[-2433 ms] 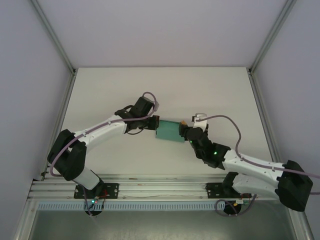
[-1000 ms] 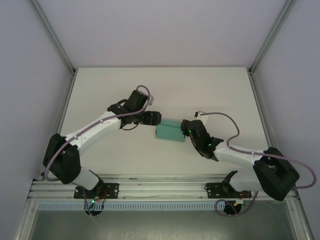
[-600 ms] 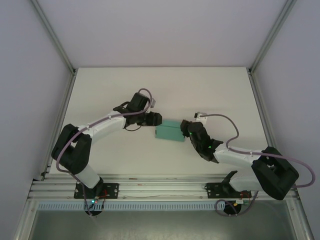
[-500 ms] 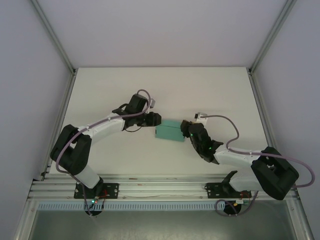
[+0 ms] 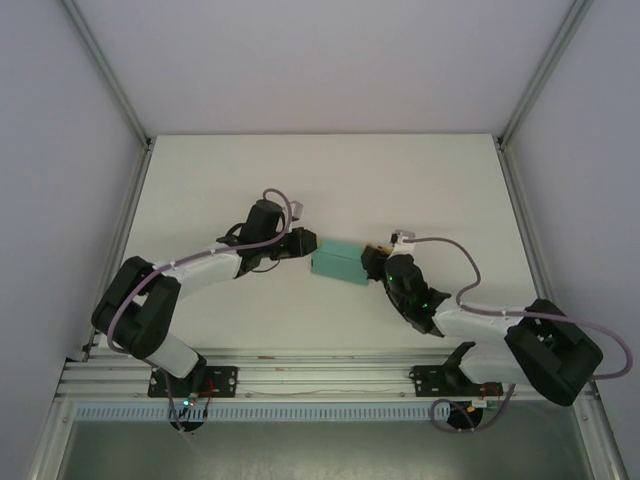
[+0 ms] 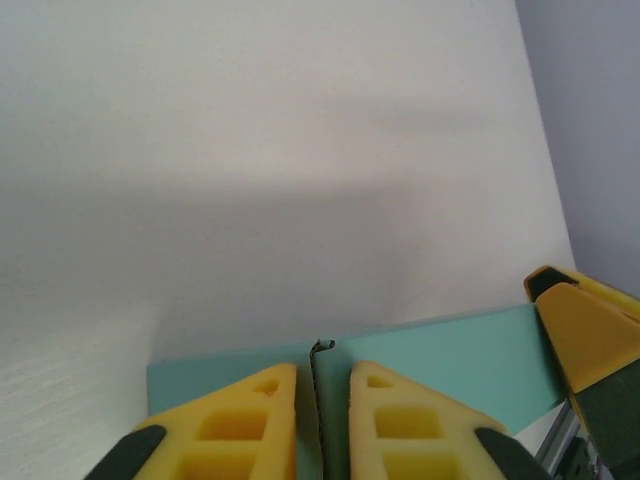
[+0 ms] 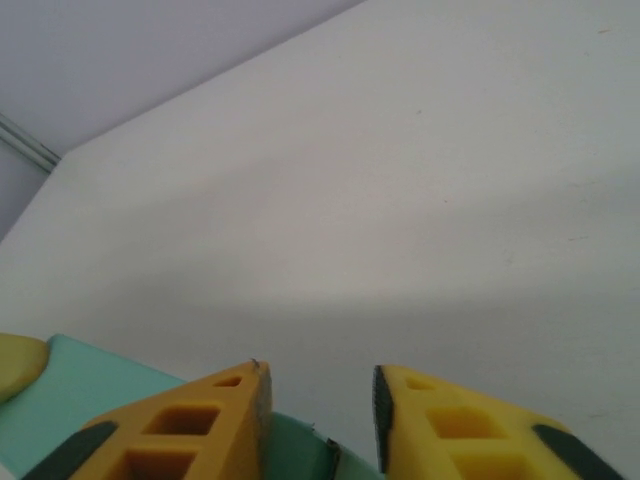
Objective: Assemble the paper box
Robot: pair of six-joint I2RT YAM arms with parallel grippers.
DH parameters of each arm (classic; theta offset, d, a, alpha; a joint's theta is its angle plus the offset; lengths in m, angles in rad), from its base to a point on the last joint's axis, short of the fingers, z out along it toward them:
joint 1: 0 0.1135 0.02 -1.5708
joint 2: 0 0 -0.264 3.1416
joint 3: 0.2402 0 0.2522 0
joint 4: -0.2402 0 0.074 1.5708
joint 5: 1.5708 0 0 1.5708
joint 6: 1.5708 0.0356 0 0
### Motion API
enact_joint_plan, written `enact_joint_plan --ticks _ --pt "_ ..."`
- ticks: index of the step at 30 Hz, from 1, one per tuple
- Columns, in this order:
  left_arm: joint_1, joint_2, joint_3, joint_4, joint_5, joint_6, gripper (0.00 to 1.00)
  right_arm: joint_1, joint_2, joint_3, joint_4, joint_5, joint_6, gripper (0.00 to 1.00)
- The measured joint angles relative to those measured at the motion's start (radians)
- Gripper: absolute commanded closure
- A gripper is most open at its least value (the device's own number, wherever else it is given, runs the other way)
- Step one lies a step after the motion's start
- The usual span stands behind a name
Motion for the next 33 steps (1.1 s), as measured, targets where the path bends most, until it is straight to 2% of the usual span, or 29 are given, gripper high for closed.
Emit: enact_joint_plan --ticks 1,3,6,8,15,20,28,31,33 --pt "0.000 0.000 0.018 -0.029 -0.009 0.014 0.70 0.000 -0.016 0.014 -0.052 -0.001 -0.009 0.48" --pt "-0.005 0.000 0.062 -0.110 -0.045 0.045 0.45 0.001 -0.053 0.048 -0.172 -0.005 -0.021 0.41" --pt "-0.011 0.000 0.138 -0.240 -0.140 0.086 0.21 0.000 -0.106 0.110 -0.342 0.002 -0.040 0.26" --pt "-0.011 0.000 0.188 -0.299 -0.197 0.111 0.02 -0.006 -0.141 0.158 -0.427 0.014 -0.053 0.20" --pt "-0.010 -0.053 0.280 -0.380 -0.301 0.188 0.00 -0.034 -0.204 0.300 -0.562 -0.011 -0.159 0.03" --pt "-0.010 -0.124 0.280 -0.404 -0.354 0.210 0.00 -0.037 -0.148 0.394 -0.658 -0.085 -0.245 0.01" --pt "-0.010 -0.074 0.269 -0.405 -0.307 0.213 0.02 -0.043 -0.055 0.473 -0.859 -0.169 -0.180 0.14" --pt "-0.010 -0.031 0.262 -0.404 -0.264 0.213 0.06 -0.043 -0.028 0.492 -0.942 -0.220 -0.133 0.32" --pt "-0.009 -0.011 0.252 -0.403 -0.232 0.214 0.09 -0.045 -0.005 0.509 -0.995 -0.237 -0.105 0.37"
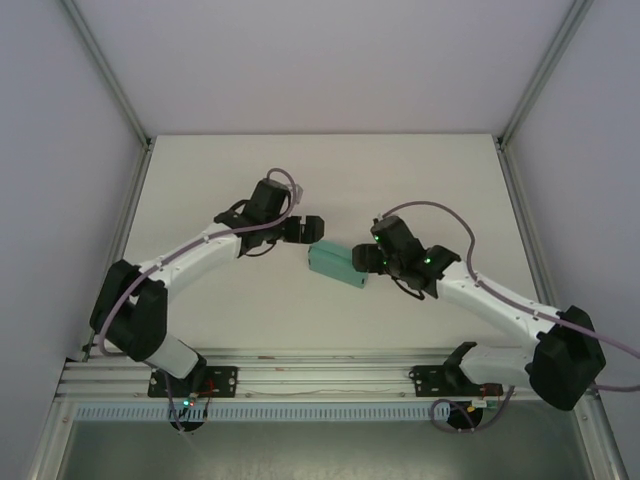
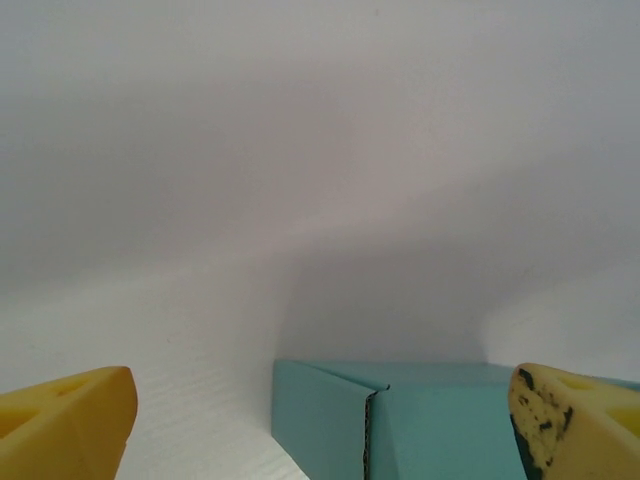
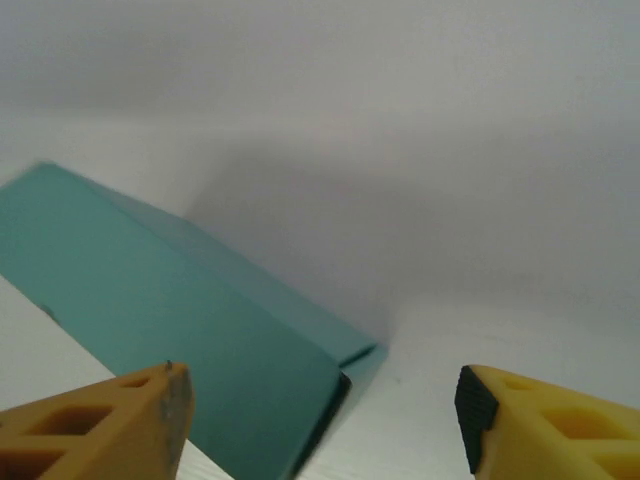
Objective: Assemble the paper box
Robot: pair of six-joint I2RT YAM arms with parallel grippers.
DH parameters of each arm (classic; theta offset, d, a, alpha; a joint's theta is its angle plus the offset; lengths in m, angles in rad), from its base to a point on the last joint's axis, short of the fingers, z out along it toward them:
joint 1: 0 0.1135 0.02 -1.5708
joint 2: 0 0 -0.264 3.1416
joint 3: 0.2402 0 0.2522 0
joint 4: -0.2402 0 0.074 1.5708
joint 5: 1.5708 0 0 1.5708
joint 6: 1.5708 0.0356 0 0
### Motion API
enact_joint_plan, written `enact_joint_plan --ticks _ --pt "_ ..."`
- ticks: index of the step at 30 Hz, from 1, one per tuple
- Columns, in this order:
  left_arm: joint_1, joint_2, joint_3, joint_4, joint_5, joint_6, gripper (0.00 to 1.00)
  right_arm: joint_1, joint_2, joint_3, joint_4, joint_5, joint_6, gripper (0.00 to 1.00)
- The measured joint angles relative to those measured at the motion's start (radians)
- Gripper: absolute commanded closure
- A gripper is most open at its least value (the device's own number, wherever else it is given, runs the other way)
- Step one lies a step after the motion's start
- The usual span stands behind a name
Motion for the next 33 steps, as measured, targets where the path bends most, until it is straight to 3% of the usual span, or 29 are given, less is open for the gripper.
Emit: enact_joint_plan --ticks 2,5,7,12,21,29,33 --pt "0.000 0.015 -0.010 0.002 0.032 0.000 0.12 -0.009 0.027 0.013 -0.035 -0.019 0.027 0.45" --pt "0.000 0.029 -0.024 0.014 0.075 -0.001 0.15 -0.029 0.050 0.031 -0.040 -0.053 0.058 0.48" --pt "0.000 0.040 -0.032 0.026 0.106 -0.004 0.20 -0.042 0.060 0.034 -0.037 -0.074 0.074 0.57" --pt "0.000 0.069 -0.053 0.063 0.176 -0.021 0.32 -0.047 0.079 0.034 -0.020 -0.110 0.114 0.67" --pt "0.006 0.070 -0.115 0.191 0.262 -0.050 0.61 -0.071 0.072 -0.001 0.031 -0.148 0.188 0.80" --pt "0.021 0.056 -0.190 0.339 0.252 -0.080 1.00 -0.115 0.053 -0.072 0.139 -0.174 0.263 1.00" --pt "0.018 0.024 -0.264 0.445 0.206 -0.087 1.00 -0.116 0.032 -0.124 0.212 -0.171 0.304 1.00"
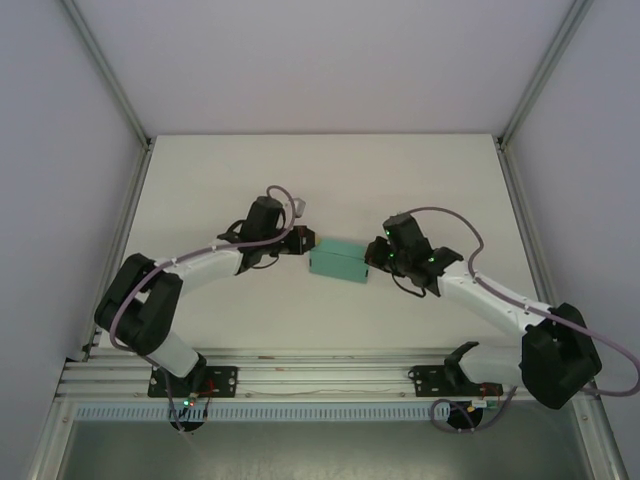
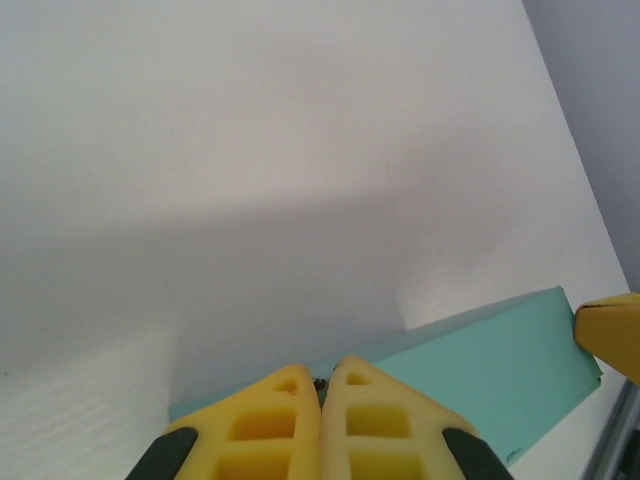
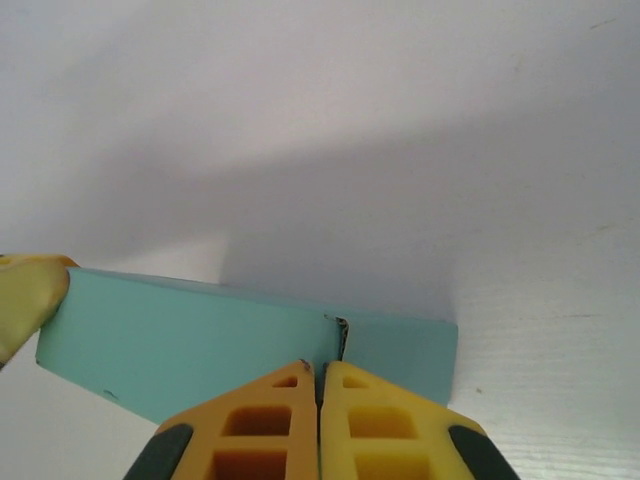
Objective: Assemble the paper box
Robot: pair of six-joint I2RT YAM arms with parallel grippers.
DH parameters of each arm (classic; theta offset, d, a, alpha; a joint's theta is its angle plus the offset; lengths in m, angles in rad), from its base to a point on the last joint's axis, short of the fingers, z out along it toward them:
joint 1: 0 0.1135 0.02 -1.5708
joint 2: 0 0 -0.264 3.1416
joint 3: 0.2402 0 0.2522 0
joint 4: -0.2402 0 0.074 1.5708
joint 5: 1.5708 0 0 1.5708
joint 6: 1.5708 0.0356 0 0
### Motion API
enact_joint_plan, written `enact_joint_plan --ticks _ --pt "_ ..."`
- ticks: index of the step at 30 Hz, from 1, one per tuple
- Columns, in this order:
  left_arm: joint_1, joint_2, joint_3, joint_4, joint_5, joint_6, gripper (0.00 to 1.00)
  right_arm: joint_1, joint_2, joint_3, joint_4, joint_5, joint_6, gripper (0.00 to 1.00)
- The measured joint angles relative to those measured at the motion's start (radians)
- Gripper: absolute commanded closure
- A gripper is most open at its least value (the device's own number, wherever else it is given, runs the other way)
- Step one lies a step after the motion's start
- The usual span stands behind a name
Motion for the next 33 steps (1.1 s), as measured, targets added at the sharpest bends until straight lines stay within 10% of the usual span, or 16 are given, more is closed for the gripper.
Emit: enact_joint_plan --ticks 23,29,33 --pt "-0.146 -0.080 -0.143 0.197 -0.340 0.065 1.00 0.000 -0.122 -0.246 0.365 -0.007 -0.114 0.99" --pt "-0.169 -0.103 -0.153 0.185 -0.347 0.088 1.00 0.000 -0.199 -0.257 0.288 -0.048 -0.174 0.60" --pt "-0.170 -0.104 -0.126 0.142 -0.335 0.109 0.82 -0.002 -0.198 -0.194 0.131 -0.052 -0.217 0.38"
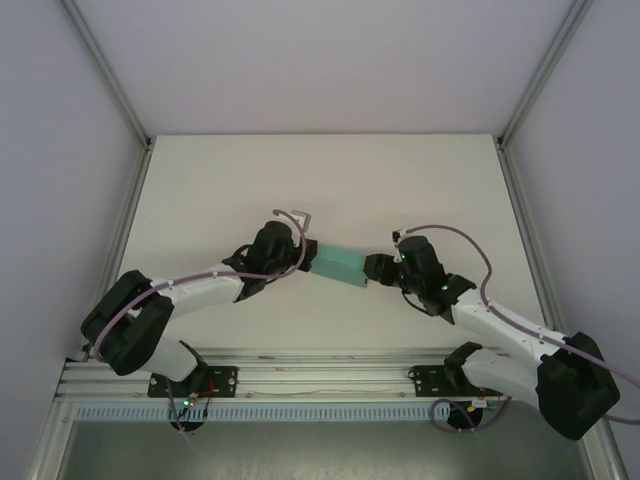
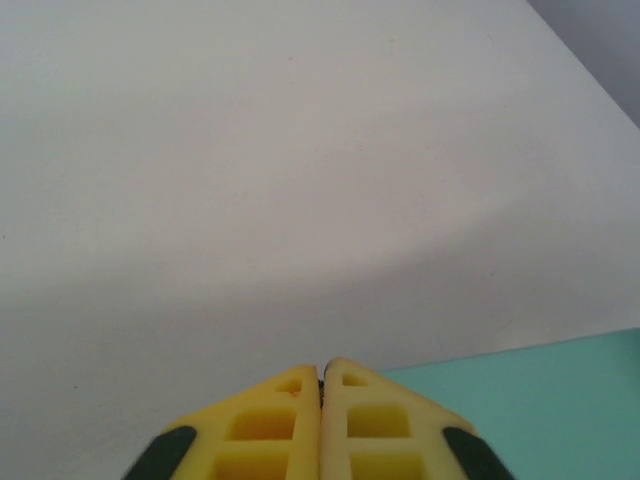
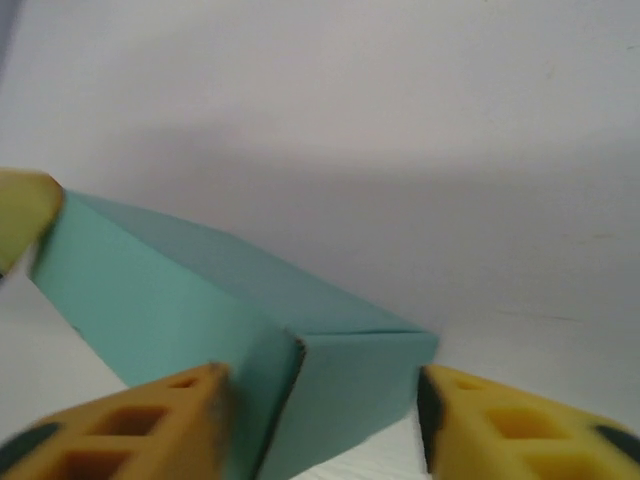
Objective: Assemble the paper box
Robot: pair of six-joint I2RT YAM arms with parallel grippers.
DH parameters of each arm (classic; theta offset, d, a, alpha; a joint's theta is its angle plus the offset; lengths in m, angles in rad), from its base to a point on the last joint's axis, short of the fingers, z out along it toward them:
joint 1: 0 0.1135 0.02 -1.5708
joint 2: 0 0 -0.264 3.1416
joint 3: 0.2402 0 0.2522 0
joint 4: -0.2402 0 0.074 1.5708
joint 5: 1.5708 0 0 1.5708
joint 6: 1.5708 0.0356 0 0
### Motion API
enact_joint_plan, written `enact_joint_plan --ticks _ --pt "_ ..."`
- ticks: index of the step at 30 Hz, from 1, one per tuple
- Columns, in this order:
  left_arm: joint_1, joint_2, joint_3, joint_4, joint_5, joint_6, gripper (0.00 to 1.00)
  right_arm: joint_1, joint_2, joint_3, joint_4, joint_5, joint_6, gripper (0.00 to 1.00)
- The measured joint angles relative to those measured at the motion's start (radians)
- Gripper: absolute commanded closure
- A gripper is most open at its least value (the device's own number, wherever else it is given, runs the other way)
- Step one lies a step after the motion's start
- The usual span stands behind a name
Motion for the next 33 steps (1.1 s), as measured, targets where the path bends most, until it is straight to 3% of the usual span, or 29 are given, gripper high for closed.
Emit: enact_joint_plan --ticks 4,5,10,19,20,26,33 --pt "-0.007 0.002 0.037 -0.072 0.014 0.026 0.73 0.002 0.040 0.101 -0.126 0.015 -0.038 0.23" --pt "-0.009 0.003 0.047 -0.089 0.014 0.033 0.66 0.002 0.050 0.121 -0.144 0.021 -0.048 0.20" --pt "-0.013 0.023 0.099 -0.160 0.013 0.058 0.59 0.002 0.103 0.214 -0.212 0.027 -0.177 0.12" --pt "-0.013 0.030 0.125 -0.205 0.010 0.083 0.60 0.002 0.194 0.289 -0.273 -0.108 -0.579 0.07" --pt "-0.013 0.030 0.125 -0.205 0.010 0.085 0.60 0.002 0.209 0.295 -0.281 -0.126 -0.618 0.01" --pt "-0.013 0.031 0.125 -0.205 0.010 0.086 0.60 0.020 0.301 0.304 -0.302 -0.190 -0.833 0.01" --pt "-0.013 0.031 0.125 -0.204 0.010 0.086 0.60 0.094 0.395 0.362 -0.314 -0.071 -0.977 0.23"
